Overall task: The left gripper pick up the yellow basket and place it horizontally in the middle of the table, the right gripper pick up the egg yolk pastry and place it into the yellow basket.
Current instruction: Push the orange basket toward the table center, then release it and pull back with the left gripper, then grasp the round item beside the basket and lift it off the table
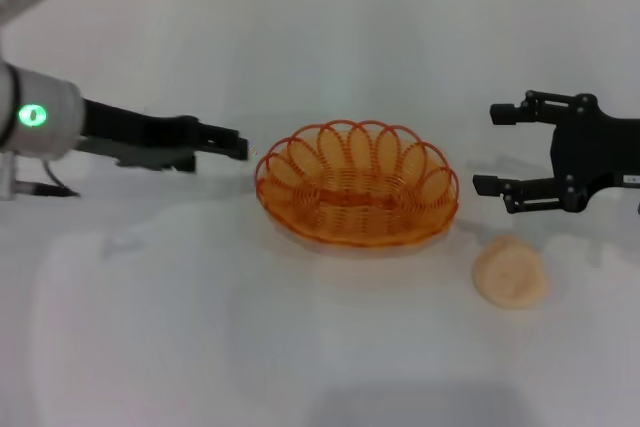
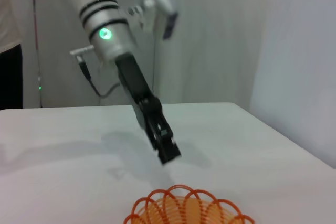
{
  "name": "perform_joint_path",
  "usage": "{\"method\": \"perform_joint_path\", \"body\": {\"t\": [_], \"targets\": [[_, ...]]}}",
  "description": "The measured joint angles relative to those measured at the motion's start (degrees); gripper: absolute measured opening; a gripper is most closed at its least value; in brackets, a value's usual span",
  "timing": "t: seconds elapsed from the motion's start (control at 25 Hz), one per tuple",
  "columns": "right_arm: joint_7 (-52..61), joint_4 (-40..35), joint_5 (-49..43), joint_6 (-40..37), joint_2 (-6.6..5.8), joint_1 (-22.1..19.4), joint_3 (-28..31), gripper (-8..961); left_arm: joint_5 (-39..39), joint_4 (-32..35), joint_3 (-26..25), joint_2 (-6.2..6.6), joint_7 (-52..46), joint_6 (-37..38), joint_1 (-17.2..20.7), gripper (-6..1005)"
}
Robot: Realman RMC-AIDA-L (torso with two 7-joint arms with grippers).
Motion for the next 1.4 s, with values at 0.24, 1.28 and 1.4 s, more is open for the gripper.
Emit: {"method": "perform_joint_path", "body": {"t": [0.24, 1.28, 1.4], "targets": [[1.16, -1.77, 1.10, -1.58, 0.44, -2.34, 1.25, 791, -7.74, 3.96, -7.81, -1.09, 23.32, 0.38, 6.95, 837], [5.89, -7.04, -5.48, -9.81, 0.49, -7.00, 2.03, 782, -19.83, -18.36, -20.10, 5.71, 89.19, 20.54, 12.45, 837], [10.80, -9.46, -9.83, -9.81, 0.52, -6.14, 1.91, 781, -19.58, -18.59, -20.29, 5.45, 89.68, 20.41, 12.26, 836]]}}
